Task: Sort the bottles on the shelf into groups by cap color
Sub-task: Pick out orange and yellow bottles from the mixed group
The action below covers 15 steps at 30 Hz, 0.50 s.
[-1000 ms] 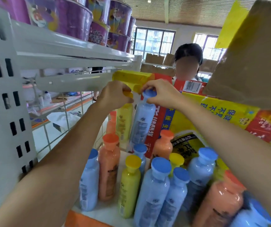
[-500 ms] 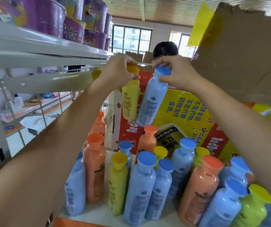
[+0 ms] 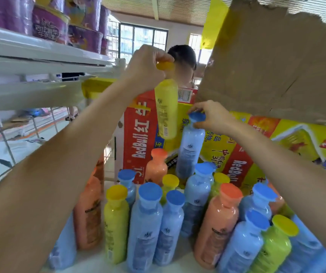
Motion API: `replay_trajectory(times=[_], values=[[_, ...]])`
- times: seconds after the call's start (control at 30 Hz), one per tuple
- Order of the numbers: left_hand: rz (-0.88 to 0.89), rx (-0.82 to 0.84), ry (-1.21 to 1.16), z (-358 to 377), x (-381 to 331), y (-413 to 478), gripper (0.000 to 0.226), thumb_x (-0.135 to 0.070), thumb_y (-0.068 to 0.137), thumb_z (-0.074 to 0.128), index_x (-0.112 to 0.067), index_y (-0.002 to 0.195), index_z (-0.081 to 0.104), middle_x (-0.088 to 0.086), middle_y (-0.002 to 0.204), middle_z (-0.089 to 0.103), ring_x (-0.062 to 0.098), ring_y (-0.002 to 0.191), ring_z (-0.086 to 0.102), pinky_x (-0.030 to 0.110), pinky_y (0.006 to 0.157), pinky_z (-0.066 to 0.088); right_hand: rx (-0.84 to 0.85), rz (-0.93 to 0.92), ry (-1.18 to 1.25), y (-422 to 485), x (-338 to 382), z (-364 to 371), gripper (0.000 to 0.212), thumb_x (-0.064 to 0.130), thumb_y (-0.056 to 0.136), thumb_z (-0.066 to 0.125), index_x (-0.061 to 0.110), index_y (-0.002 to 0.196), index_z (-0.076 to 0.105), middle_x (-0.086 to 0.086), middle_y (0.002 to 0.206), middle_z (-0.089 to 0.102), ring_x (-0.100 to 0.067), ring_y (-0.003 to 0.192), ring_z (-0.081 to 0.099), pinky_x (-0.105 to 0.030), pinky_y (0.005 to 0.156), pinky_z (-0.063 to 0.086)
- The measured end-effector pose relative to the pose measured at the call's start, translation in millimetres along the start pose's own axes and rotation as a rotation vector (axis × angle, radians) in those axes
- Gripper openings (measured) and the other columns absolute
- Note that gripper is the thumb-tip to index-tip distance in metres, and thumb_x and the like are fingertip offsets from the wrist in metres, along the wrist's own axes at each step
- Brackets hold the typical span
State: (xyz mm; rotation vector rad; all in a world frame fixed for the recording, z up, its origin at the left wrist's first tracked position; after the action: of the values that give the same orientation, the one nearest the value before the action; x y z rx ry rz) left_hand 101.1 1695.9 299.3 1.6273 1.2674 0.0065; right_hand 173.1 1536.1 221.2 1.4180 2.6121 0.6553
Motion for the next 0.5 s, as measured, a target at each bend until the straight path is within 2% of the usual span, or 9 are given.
replay_trajectory(times=[0.13, 0.2, 0.33, 0.4, 0.5], values=[[0.010, 0.036, -0.043, 17.0, -7.0, 5.2, 0.033, -0.022, 0.078, 0.071, -0.016, 0.110, 0.066, -0.003, 0.102, 0.065, -0.006, 0.064, 0.047, 0.005, 0.062, 0.037, 0.108, 0.009, 0.045, -2.9, -17.2, 29.6, 0.042, 0.008, 0.075, 0.070, 0.016, 0.116, 0.063, -0.007, 0.120, 0.060, -0.024, 0.111, 0.054, -0.030, 0.084, 0.044], [0.006, 0.043, -0.033, 24.0, -8.2, 6.6, 0.033, -0.022, 0.078, 0.071, -0.016, 0.110, 0.066, -0.003, 0.105, 0.065, -0.006, 0.064, 0.047, 0.001, 0.059, 0.034, 0.153, 0.005, 0.048, -4.4, -21.1, 42.6, 0.043, 0.010, 0.075, 0.070, 0.017, 0.117, 0.062, -0.006, 0.121, 0.060, -0.022, 0.112, 0.054, -0.029, 0.083, 0.044], [-0.016, 0.046, -0.021, 35.6, -7.3, 7.8, 0.034, -0.024, 0.079, 0.070, -0.016, 0.112, 0.066, 0.000, 0.107, 0.066, 0.011, 0.077, 0.058, 0.007, 0.062, 0.036, 0.215, -0.004, 0.047, -4.3, -30.7, 62.9, 0.043, 0.016, 0.077, 0.072, 0.018, 0.119, 0.061, -0.005, 0.120, 0.060, -0.020, 0.109, 0.055, -0.024, 0.075, 0.039], [-0.020, 0.046, -0.037, 39.6, -6.3, 8.5, 0.034, -0.023, 0.078, 0.071, -0.015, 0.111, 0.067, 0.001, 0.108, 0.067, 0.003, 0.071, 0.051, 0.011, 0.066, 0.038, 0.245, -0.017, 0.025, -2.4, -34.1, 71.8, 0.045, 0.019, 0.076, 0.072, 0.018, 0.119, 0.060, -0.004, 0.119, 0.061, -0.020, 0.109, 0.056, -0.026, 0.077, 0.043], [-0.025, 0.033, -0.020, 44.2, -3.8, 9.9, 0.033, -0.025, 0.077, 0.072, -0.014, 0.109, 0.067, -0.001, 0.103, 0.067, 0.000, 0.074, 0.051, 0.013, 0.070, 0.039, 0.292, -0.018, 0.029, -1.6, -37.6, 87.7, 0.051, 0.019, 0.072, 0.074, 0.019, 0.120, 0.054, -0.007, 0.116, 0.060, -0.022, 0.106, 0.057, -0.032, 0.082, 0.047]])
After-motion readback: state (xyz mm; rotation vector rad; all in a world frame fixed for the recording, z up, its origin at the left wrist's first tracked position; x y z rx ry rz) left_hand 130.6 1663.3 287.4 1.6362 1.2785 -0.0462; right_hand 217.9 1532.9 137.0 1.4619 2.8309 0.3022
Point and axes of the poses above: each hand's wrist, its own y-axis towards the middle knuckle, its own z-axis out of the palm, x = y × z, the point moved 8 cm from there along y, towards the middle knuckle
